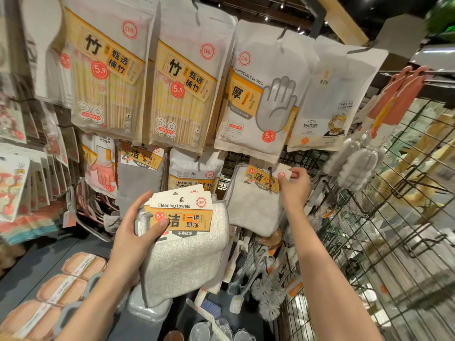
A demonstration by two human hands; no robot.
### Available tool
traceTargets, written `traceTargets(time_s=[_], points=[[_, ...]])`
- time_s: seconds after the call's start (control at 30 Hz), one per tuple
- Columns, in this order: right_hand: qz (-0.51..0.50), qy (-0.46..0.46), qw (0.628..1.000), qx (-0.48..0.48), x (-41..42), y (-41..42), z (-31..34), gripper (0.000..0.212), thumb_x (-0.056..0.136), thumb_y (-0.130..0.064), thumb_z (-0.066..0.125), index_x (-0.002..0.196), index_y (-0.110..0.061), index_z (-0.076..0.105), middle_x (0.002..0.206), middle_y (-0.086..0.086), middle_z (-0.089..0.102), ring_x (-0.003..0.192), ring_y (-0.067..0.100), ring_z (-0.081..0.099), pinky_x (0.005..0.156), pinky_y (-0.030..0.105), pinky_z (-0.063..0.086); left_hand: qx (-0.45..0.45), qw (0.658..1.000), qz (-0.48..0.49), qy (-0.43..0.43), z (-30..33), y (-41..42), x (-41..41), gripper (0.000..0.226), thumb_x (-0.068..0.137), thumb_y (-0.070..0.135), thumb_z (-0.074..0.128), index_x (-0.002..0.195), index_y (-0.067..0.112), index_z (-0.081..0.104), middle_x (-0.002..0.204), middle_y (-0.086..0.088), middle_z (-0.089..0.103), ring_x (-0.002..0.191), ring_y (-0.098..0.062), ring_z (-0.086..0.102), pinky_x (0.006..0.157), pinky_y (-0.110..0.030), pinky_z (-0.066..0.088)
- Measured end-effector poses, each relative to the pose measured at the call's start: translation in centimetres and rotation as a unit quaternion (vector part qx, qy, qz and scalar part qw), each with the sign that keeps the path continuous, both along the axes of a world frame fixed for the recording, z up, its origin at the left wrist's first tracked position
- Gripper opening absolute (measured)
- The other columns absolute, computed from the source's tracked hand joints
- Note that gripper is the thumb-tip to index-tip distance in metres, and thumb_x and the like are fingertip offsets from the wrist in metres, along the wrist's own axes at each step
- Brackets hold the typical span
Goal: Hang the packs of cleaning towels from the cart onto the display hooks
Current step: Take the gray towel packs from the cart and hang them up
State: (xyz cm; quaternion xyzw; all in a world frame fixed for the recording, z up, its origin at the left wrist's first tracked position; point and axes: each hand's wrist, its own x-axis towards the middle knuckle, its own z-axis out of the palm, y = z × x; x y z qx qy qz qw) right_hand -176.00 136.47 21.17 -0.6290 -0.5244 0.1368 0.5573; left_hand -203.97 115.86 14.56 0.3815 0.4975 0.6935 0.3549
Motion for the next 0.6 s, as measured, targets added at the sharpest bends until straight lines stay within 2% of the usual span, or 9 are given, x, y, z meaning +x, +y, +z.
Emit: traceTargets(time_s=[0.1, 0.2, 0.3, 0.43, 0.5, 0.6], points=[[-0.007, -0.029, 1.0, -0.001, 0.1, -0.3, 0.0, 0.027, 0.084, -0.018, 0.068, 0.108, -0.015, 0.056, 0.109, 0.004, 0.057, 0.092, 0.014, 0.053, 0.07, 0.027, 0.036, -0.002, 1.0, -0.005, -0.003, 0.1, 0.1, 0.0, 0.06, 0.068, 0.025, 0.077, 0.117, 0.054, 0.058, 0.107, 0.034, 0.064, 0.095, 0.006, 0.065, 0.077, -0.027, 0.05], [-0.003, -0.045, 0.999, -0.004, 0.4, -1.3, 0.0, 0.032, 0.082, -0.015, 0.069, 0.11, -0.015, 0.053, 0.11, 0.002, 0.058, 0.097, 0.016, 0.054, 0.07, 0.027, 0.036, -0.001, 1.0, -0.008, 0.009, 0.1, 0.2, 0.1, 0.06, 0.071, 0.021, 0.078, 0.117, 0.053, 0.057, 0.109, 0.034, 0.063, 0.098, 0.006, 0.064, 0.079, -0.03, 0.051], [0.004, -0.062, 0.998, -0.006, 0.8, -2.7, 0.1, 0.035, 0.08, -0.014, 0.071, 0.11, -0.016, 0.053, 0.115, 0.002, 0.054, 0.103, 0.018, 0.054, 0.073, 0.027, 0.037, 0.003, 1.0, -0.009, 0.016, 0.2, 0.4, 0.6, 0.06, 0.075, 0.015, 0.078, 0.114, 0.055, 0.058, 0.103, 0.042, 0.059, 0.096, 0.013, 0.061, 0.075, -0.023, 0.05], [0.038, -0.062, 0.997, -0.008, 0.4, -5.7, 0.6, 0.024, 0.084, -0.016, 0.068, 0.104, -0.016, 0.056, 0.111, -0.001, 0.046, 0.102, 0.02, 0.054, 0.081, 0.028, 0.041, 0.01, 1.0, -0.026, 0.004, 0.4, 0.4, 0.9, 0.06, 0.074, 0.013, 0.077, 0.115, 0.053, 0.059, 0.109, 0.034, 0.063, 0.098, 0.006, 0.064, 0.068, -0.012, 0.053], [0.099, -0.036, 0.994, -0.04, -0.4, -7.6, 1.0, 0.019, 0.087, -0.016, 0.064, 0.105, -0.017, 0.057, 0.114, -0.002, 0.049, 0.1, 0.019, 0.056, 0.086, 0.032, 0.047, 0.01, 0.999, -0.035, 0.002, 0.4, 0.4, 1.2, 0.061, 0.076, 0.012, 0.078, 0.117, 0.052, 0.058, 0.118, 0.024, 0.063, 0.107, -0.005, 0.064, 0.08, -0.024, 0.055], [0.248, -0.003, 0.966, -0.077, -2.4, -10.7, 1.7, 0.025, 0.09, -0.015, 0.061, 0.114, -0.02, 0.057, 0.116, -0.004, 0.058, 0.1, 0.01, 0.058, 0.089, 0.031, 0.051, 0.009, 0.999, -0.046, 0.004, 0.4, 0.3, 1.8, 0.061, 0.078, 0.01, 0.077, 0.117, 0.052, 0.058, 0.13, 0.01, 0.059, 0.119, -0.018, 0.058, 0.098, -0.046, 0.049]])
